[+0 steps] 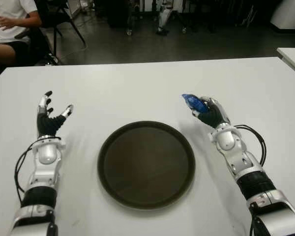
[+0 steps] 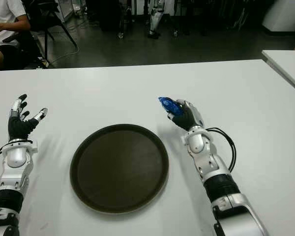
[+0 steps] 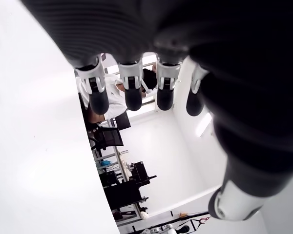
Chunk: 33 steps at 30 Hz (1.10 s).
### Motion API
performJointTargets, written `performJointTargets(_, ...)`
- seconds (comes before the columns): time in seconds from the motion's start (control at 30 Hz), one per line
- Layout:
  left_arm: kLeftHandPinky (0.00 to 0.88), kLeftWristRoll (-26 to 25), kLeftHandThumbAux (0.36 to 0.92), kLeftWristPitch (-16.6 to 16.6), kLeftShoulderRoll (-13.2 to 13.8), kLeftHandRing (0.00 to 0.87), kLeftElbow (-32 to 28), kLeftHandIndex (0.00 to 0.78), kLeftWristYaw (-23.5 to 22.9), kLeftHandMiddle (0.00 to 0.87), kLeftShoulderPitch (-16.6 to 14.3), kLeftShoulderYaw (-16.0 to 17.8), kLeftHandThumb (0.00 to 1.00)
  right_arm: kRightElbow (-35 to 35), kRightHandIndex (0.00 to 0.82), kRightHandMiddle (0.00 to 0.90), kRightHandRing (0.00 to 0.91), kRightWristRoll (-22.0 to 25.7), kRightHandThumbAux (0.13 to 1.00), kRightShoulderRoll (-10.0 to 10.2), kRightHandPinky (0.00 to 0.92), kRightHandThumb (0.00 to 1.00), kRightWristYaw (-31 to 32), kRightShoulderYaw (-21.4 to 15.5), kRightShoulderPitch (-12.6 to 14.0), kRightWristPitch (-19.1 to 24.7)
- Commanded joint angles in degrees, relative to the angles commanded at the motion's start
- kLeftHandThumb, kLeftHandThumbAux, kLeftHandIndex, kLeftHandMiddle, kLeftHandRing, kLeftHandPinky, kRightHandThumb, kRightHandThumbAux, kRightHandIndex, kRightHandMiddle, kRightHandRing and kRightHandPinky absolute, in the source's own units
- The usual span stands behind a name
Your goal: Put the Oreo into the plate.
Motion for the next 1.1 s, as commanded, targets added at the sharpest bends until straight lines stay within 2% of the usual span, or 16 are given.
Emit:
performJointTargets(0.23,0.025,0.28,0.736,0.77,-0.04,0.035,-0.17,0.0,0.17,0.009,-0.07,-0.08,0.0,-3.11,0.441,0.826,0.831,-0.09,0.718,0.72,0.827,0.707,-2.01,-0.32,1.71,-4.12)
performJointTargets(0.5,0.019,0.49,0.72,1.58,-0.13,0.03,-0.62,0.0,0.22,0.008,0.02,-0.13,0.0,-10.01,0.441,0.83,0.835,0.2,0.717,0.82,0.833,0.707,-3.08,-1.03,5.05,-8.42)
performJointTargets(0.63,0.018,0.22,0.714,2.24,-0.12,0.025,-0.75,0.0,-0.1,0.003,-0.08,-0.07,0.0,-17.62,0.441,0.836,0.837,1.17,0.717,0.84,0.834,0.706,-5.11,-1.46,9.02,-19.16)
performJointTargets(0.7,0.016,0.17,0.711,2.36,-0.11,0.022,-0.77,0.0,-0.2,0.001,-0.1,-0.07,0.0,-18.51,0.441,0.837,0.837,1.24,0.718,0.86,0.831,0.705,-5.19,-1.67,9.65,-21.25)
performJointTargets(1.0,0.013,0.38,0.706,2.06,-0.47,0.018,-1.84,0.0,-0.05,0.006,0.57,-0.33,0.0,-18.28,0.44,0.822,0.827,1.38,0.72,0.89,0.814,0.698,-6.16,-2.8,9.6,-33.64)
performJointTargets(1.1,0.015,0.08,0.704,1.95,-0.44,0.015,-1.36,0.0,-0.34,0.002,0.21,-0.19,0.0,-15.97,0.44,0.82,0.824,0.17,0.721,0.97,0.81,0.697,-8.11,-3.42,8.46,-39.0)
